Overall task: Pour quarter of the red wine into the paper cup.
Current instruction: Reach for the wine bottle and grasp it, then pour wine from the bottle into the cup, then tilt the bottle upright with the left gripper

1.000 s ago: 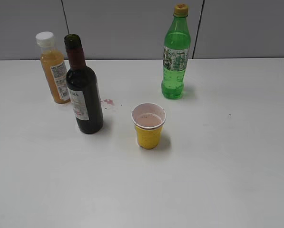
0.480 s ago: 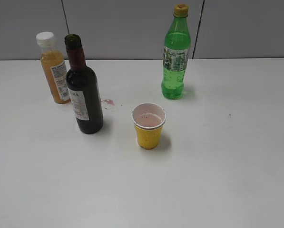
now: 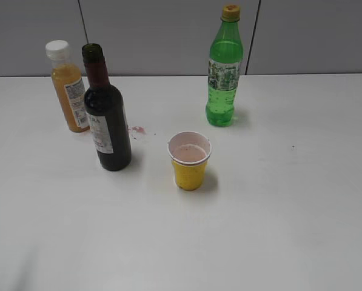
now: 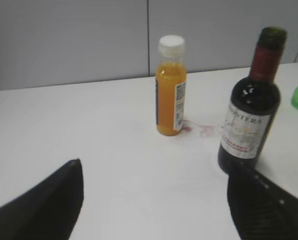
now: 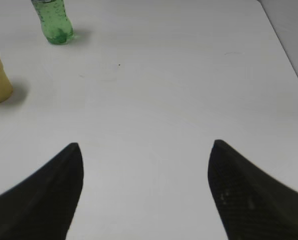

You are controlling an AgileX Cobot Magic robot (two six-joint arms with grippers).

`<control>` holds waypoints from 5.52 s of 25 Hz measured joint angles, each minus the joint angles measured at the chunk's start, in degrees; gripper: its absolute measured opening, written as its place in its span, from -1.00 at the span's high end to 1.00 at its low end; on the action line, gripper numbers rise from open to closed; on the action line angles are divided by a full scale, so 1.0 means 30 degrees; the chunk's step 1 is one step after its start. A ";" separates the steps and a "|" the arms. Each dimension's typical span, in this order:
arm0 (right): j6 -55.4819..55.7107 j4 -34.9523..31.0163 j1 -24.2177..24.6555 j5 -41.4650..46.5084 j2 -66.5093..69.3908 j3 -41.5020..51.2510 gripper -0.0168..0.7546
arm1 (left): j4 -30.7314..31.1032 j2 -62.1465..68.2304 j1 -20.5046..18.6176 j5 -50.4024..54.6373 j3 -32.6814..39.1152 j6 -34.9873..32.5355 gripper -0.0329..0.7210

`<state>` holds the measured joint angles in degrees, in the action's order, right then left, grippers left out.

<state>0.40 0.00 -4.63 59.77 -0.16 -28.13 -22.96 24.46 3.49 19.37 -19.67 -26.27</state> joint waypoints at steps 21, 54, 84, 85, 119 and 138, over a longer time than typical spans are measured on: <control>0.0000 0.0000 0.0000 0.0020 0.0000 0.0000 -0.58 | 0.9469 1.6508 0.5375 -1.9388 0.1159 0.7862 -0.83; 0.0000 0.0000 0.0000 -0.0014 0.0000 0.0000 -0.58 | 1.1581 2.9234 0.4608 -2.9514 -0.1955 0.8270 -0.91; 0.0000 0.0000 0.0000 -0.0014 0.0000 0.0000 -0.58 | 1.2323 3.3646 0.4714 -2.8481 -0.8229 0.9277 -0.67; 0.0000 0.0000 0.0000 -0.0014 0.0000 0.0000 -0.58 | 1.2347 3.3665 0.4714 -2.8552 -0.8229 0.9254 -0.55; 0.0000 0.0000 0.0000 -0.0068 0.0000 0.0000 -0.58 | -0.4062 2.9332 1.2083 -2.6356 -0.5373 -0.1825 -0.50; 0.0000 0.0000 0.0000 -0.0068 0.0000 0.0000 -0.58 | -0.9898 2.9332 1.4480 -2.7862 -0.5057 -1.3938 -0.50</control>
<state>0.40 0.00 -4.63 59.56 -0.16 -28.13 -52.65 112.45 46.93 -64.21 -34.84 -68.09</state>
